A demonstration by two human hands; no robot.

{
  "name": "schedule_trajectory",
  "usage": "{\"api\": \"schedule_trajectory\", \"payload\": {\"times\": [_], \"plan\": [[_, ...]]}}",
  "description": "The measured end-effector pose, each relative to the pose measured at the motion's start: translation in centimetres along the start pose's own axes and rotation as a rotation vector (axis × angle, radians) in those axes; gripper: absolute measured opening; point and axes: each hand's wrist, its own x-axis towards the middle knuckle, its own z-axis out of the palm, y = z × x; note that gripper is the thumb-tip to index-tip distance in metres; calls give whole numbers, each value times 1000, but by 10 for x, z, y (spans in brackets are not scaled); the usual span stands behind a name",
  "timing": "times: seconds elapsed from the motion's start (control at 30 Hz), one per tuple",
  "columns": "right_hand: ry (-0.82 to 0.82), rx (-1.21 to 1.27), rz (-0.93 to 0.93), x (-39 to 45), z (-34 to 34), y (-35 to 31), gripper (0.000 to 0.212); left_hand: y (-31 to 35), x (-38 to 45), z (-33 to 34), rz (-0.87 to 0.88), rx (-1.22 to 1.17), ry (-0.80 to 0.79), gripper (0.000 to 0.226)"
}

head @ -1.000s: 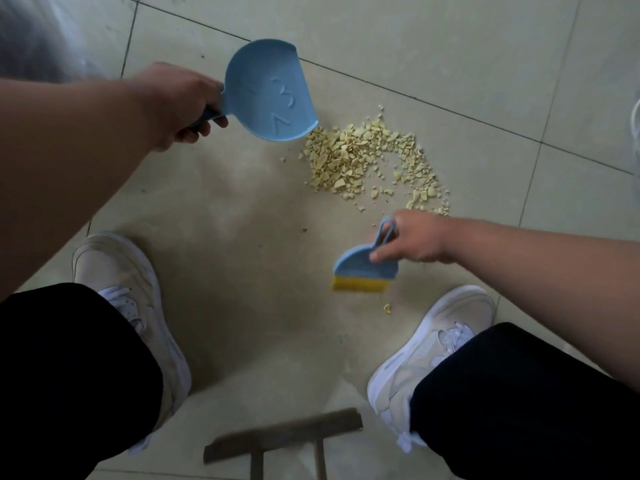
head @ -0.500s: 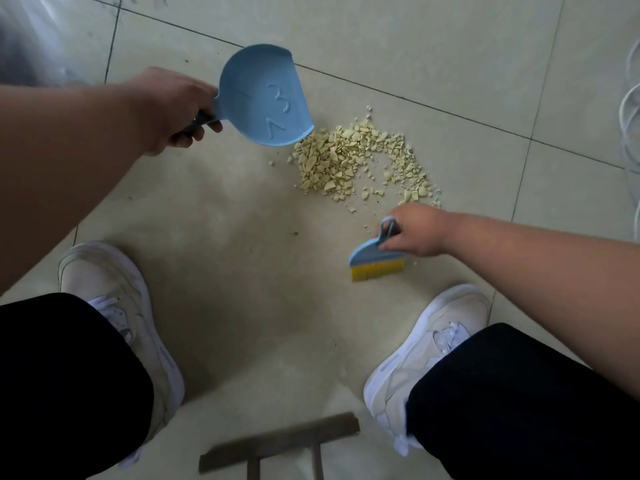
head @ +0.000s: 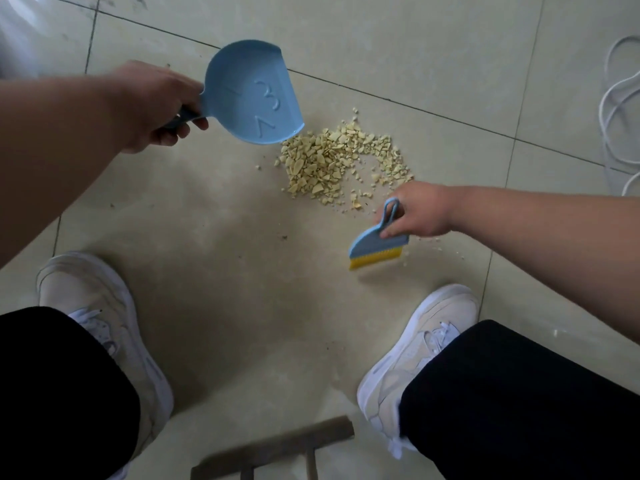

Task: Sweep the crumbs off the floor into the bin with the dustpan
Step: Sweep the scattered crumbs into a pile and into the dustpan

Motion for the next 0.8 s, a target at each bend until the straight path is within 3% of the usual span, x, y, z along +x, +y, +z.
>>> {"api": "schedule_trajectory", "payload": {"times": [0.1,0.17,0.33,0.53,0.67,0.73,0.8], "plan": [[-184,-84,9,-16,35,15,18,-4,2,1,-11,7,-11,21],[-200,-122,30,-21,50,26,19,-4,2,2,-20,2,-16,22],[-54,-86,83,-15,37,46,20,-6,3,2,-31,-15,-16,22],[262,-24,70,-3,-23,43,20,-4,3,7,-24,-18,-28,24],[292,26,96,-2,-39,37,19,-7,7,9,-29,-24,-58,26],[307,111,157,-9,-34,38,15,-7,9,10,-32,-32,-60,27],[384,376,269,-20,-19,47,11,-3,10,13,-35,-52,-61,27]]}}
